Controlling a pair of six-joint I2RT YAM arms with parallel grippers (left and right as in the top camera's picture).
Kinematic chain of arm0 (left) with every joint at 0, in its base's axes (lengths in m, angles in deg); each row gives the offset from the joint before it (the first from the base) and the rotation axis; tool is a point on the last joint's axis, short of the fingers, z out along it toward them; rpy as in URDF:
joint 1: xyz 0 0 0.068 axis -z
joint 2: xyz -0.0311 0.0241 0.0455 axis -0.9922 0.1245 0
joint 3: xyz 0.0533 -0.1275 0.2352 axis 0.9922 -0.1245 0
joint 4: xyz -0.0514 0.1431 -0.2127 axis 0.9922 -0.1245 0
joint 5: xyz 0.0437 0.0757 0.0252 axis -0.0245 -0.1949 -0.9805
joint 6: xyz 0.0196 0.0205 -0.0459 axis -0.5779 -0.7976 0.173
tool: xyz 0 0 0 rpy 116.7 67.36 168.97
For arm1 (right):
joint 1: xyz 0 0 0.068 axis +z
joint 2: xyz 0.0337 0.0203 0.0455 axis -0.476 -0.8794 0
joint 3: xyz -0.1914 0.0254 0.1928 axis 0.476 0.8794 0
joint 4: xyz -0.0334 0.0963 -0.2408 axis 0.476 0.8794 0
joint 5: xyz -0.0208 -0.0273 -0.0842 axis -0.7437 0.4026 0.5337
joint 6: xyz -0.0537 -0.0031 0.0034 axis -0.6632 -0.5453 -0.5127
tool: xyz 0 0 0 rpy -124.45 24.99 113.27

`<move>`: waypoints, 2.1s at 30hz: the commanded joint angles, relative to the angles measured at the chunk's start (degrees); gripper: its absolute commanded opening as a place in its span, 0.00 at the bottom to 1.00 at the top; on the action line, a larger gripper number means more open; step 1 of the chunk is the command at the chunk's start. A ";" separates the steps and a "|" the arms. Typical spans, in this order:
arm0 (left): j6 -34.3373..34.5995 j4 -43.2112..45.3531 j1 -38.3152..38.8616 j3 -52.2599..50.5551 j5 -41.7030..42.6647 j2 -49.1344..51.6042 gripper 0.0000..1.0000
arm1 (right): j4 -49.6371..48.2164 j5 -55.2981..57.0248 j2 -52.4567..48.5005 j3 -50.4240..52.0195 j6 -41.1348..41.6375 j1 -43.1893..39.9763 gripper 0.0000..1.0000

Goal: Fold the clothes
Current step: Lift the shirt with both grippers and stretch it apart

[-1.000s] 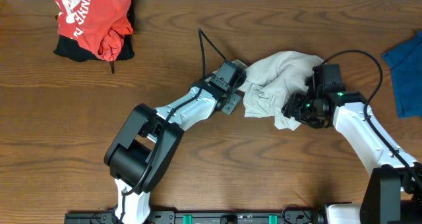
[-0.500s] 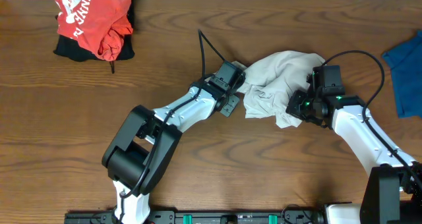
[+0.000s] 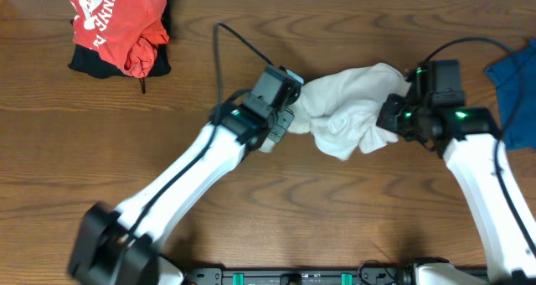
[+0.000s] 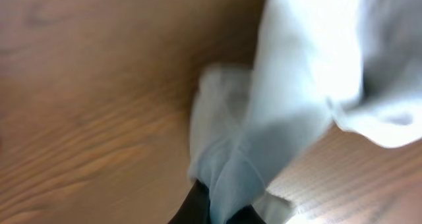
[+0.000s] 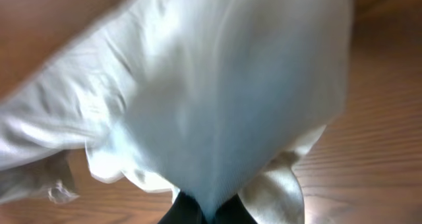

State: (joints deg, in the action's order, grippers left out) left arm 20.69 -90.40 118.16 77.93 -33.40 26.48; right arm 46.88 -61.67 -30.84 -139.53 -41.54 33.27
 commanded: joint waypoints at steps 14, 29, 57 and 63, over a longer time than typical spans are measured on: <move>2.19 -7.23 -0.24 -0.44 -4.85 -28.06 0.06 | 11.61 5.16 14.78 -14.10 -5.64 0.48 0.01; 4.85 -11.34 -0.17 1.95 -4.87 -39.43 0.06 | 18.45 5.79 20.09 -23.54 -5.66 0.48 0.01; 11.41 -25.00 -0.20 19.98 -8.33 -40.17 0.06 | 24.63 1.70 18.99 -37.55 -1.03 0.48 0.02; 12.98 -24.87 -0.20 19.98 -15.96 -34.42 0.06 | 24.15 4.35 15.13 -37.53 0.94 0.48 0.01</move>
State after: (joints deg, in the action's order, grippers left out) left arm 31.84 -115.44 118.16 97.03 -43.17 -10.52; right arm 71.47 -60.38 -13.68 -176.01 -42.68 33.29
